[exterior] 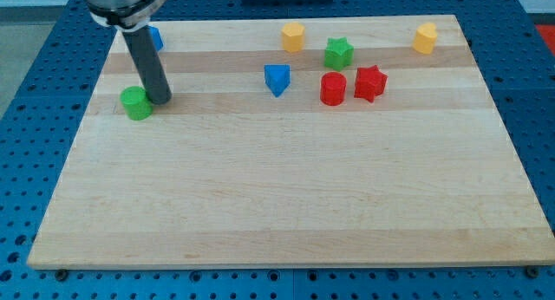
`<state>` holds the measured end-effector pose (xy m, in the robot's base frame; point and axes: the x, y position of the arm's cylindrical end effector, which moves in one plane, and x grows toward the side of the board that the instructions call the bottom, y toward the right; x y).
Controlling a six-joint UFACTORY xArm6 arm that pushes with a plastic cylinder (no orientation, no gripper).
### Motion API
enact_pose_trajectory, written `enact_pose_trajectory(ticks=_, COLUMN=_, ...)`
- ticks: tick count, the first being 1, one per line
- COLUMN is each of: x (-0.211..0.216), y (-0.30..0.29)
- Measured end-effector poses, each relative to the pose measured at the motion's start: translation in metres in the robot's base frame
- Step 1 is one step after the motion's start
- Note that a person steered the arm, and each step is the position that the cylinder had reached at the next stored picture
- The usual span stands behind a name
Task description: Move red star to the center right
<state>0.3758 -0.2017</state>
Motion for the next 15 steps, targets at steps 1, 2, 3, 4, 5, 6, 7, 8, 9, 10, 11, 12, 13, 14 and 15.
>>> enact_pose_trajectory(ticks=1, x=0.002, y=-0.010)
enact_pose_trajectory(ticks=2, x=0.002, y=-0.010)
enact_pose_trajectory(ticks=3, x=0.002, y=0.002)
enact_pose_trajectory(ticks=4, x=0.002, y=0.038)
enact_pose_trajectory(ticks=5, x=0.010, y=0.081)
enact_pose_trajectory(ticks=6, x=0.024, y=0.125)
enact_pose_trajectory(ticks=7, x=0.022, y=0.169)
enact_pose_trajectory(ticks=8, x=0.013, y=0.203)
enact_pose_trajectory(ticks=9, x=0.000, y=0.216)
enact_pose_trajectory(ticks=10, x=-0.014, y=0.221)
enact_pose_trajectory(ticks=11, x=-0.031, y=0.229)
enact_pose_trajectory(ticks=12, x=-0.034, y=0.259)
enact_pose_trajectory(ticks=13, x=-0.034, y=0.300)
enact_pose_trajectory(ticks=14, x=-0.034, y=0.337)
enact_pose_trajectory(ticks=15, x=-0.031, y=0.364)
